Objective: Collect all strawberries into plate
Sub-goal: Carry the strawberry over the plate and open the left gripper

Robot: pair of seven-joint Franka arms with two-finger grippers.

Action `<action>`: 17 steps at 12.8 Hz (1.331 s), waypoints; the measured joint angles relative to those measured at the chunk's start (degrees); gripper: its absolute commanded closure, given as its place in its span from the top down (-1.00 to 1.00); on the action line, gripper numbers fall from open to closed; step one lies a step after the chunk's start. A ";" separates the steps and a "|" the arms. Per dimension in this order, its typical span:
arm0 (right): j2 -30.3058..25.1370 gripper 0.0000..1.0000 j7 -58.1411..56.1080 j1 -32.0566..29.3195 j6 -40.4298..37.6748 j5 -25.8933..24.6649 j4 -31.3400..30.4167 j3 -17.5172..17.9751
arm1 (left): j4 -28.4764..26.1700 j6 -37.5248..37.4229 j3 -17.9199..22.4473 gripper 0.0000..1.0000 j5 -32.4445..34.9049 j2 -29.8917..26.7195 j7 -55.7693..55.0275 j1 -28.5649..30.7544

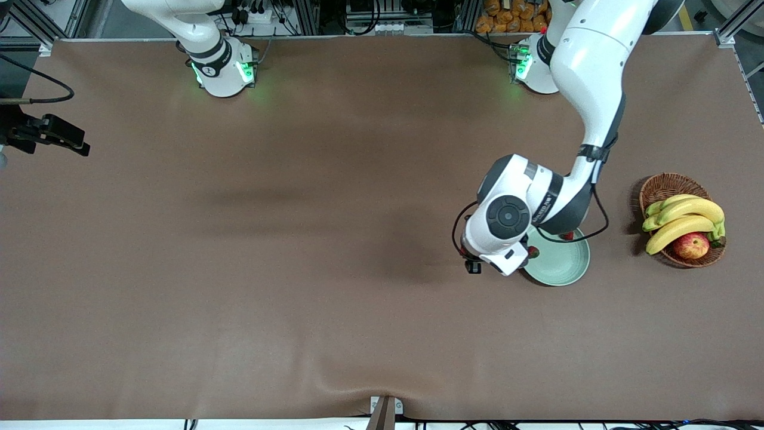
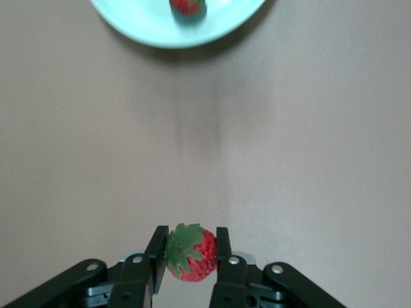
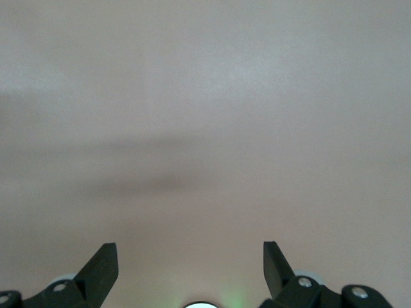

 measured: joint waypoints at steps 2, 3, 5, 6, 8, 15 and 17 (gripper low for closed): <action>0.00 1.00 0.00 0.00 0.99 0.16 0.00 -0.07 | -2.47 -0.49 0.02 -1.00 0.00 -1.73 5.89 2.86; 0.00 1.00 0.01 -0.05 1.62 0.72 0.00 -0.20 | -3.89 -0.53 0.03 -1.00 0.00 -2.35 8.66 4.37; 0.00 1.00 0.00 -0.87 2.07 2.74 0.01 -0.45 | -5.83 -0.53 0.05 -1.00 0.00 -2.86 13.63 7.38; -0.01 1.00 0.00 -1.22 2.07 2.88 0.01 -0.45 | -6.72 -0.53 0.06 -1.00 0.01 -2.92 16.86 8.93; -0.01 1.00 0.00 -1.24 2.07 2.88 0.01 -0.25 | -8.84 -0.45 0.06 -1.00 0.34 -3.14 22.54 11.29; -0.01 1.00 0.00 -1.24 2.00 2.88 0.02 -0.10 | -20.31 10.71 0.06 -1.00 1.05 -5.09 36.08 18.06; -0.01 1.00 0.00 -1.24 1.88 2.88 0.02 -0.10 | -22.07 12.53 0.05 -0.84 1.08 -5.09 36.83 19.28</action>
